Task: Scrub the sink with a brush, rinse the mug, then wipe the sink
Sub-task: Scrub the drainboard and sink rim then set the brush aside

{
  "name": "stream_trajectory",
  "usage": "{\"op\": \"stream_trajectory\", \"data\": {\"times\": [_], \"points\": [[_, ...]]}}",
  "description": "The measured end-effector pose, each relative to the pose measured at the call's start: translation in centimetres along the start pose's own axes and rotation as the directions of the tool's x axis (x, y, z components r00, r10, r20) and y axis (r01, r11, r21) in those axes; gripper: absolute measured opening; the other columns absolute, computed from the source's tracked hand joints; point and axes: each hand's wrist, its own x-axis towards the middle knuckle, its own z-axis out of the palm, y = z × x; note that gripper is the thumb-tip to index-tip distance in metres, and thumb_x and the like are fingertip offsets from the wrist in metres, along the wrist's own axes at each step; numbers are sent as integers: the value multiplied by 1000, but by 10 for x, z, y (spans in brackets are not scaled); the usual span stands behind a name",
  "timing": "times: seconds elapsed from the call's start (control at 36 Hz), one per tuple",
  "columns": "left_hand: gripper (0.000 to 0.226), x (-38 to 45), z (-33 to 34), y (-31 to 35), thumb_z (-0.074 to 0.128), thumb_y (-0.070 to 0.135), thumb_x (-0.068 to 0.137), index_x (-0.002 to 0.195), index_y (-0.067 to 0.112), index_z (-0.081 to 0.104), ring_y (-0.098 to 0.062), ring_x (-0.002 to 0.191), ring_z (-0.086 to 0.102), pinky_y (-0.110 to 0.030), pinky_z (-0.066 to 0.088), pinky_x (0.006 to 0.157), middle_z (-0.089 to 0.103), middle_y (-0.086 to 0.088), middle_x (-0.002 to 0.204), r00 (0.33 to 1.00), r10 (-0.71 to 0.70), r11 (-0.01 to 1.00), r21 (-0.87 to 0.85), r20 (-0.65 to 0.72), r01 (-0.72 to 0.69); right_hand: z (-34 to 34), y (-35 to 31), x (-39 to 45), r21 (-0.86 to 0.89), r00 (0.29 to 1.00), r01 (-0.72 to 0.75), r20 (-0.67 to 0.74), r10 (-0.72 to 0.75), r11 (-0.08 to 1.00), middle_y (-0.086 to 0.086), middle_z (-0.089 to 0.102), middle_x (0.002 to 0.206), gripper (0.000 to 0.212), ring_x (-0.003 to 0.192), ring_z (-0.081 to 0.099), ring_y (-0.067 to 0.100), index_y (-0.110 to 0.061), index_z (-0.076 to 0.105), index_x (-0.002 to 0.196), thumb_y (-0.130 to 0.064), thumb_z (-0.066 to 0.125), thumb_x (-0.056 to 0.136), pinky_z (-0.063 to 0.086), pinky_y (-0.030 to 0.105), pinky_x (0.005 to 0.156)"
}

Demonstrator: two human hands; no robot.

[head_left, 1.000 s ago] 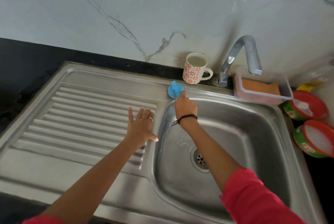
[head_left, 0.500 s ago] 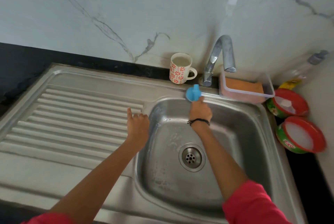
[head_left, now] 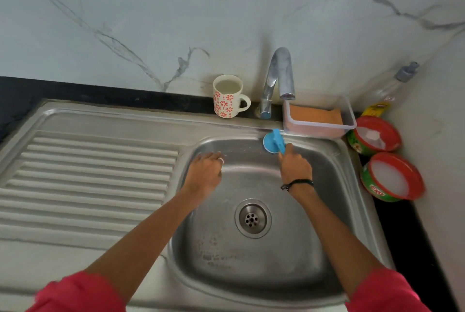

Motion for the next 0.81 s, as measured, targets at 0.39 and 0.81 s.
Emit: {"op": "stream_trajectory", "data": {"times": [0.39, 0.81], "points": [[74, 115, -24, 98, 57, 27, 92, 149, 35, 11, -33, 131, 41, -48, 39, 101, 21, -10, 155, 987, 154, 896, -413, -55, -162, 13, 88, -45, 338, 964, -243, -24, 266, 909, 25, 64, 98, 41, 91, 60, 41, -1, 47, 120, -35, 40, 98, 43, 39, 67], [27, 168, -26, 84, 67, 25, 84, 101, 5, 61, -25, 89, 65, -34, 53, 81, 68, -15, 97, 979, 177, 736, -647, -104, -202, 26, 88, -37, 586, 958, -220, -22, 286, 780, 3, 61, 72, 33, 66, 58, 24, -6, 50, 122, -25, 47, 96, 41, 28, 57]]}}
